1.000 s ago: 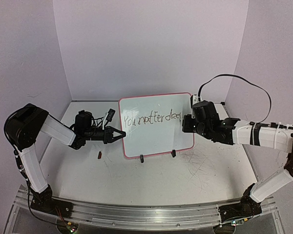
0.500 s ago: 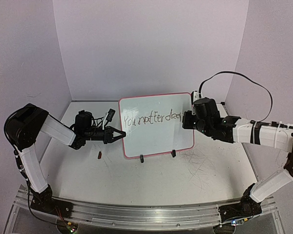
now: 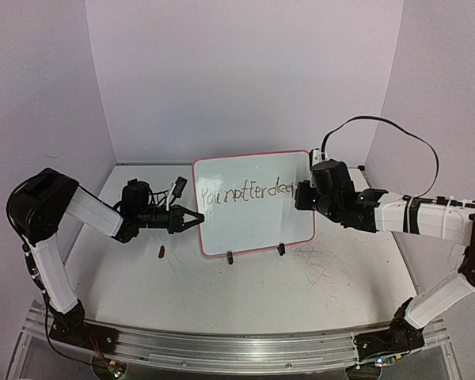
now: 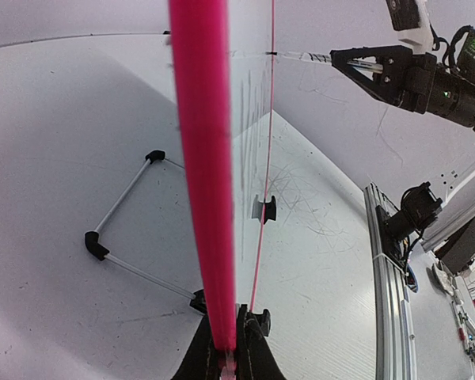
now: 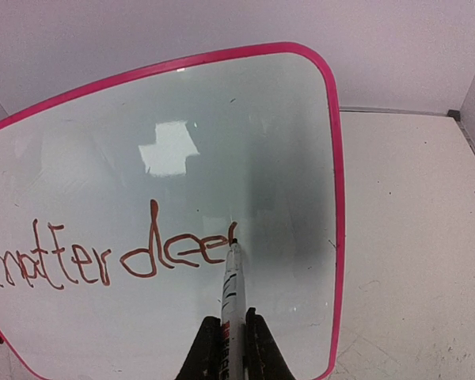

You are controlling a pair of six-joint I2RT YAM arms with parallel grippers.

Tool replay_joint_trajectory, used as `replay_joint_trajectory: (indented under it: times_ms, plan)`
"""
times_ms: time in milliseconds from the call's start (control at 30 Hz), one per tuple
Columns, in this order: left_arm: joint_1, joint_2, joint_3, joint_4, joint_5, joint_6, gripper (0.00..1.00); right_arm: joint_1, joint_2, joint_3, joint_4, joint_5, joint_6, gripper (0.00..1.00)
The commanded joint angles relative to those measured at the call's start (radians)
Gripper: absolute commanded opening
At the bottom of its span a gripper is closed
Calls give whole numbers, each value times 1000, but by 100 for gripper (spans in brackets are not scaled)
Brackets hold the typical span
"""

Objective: Write a sentence on the whiteboard

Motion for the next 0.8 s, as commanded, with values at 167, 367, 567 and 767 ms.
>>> replay_joint_trajectory:
  times_ms: [167,367,567,767]
  plan:
    - [-10,-4,20,-51,-81,61,0,-7,-23,-9,35,54,13,0]
    - [-10,-4,20,-51,-82,62,0,-7,-23,-22,23,14,34,0]
    - [-10,-4,21,-51,-81,62,0,-5,-38,-35,18,4,54,0]
    - [-10,-4,21,-51,-81,62,0,-1,-27,-25,22,-22,57,0]
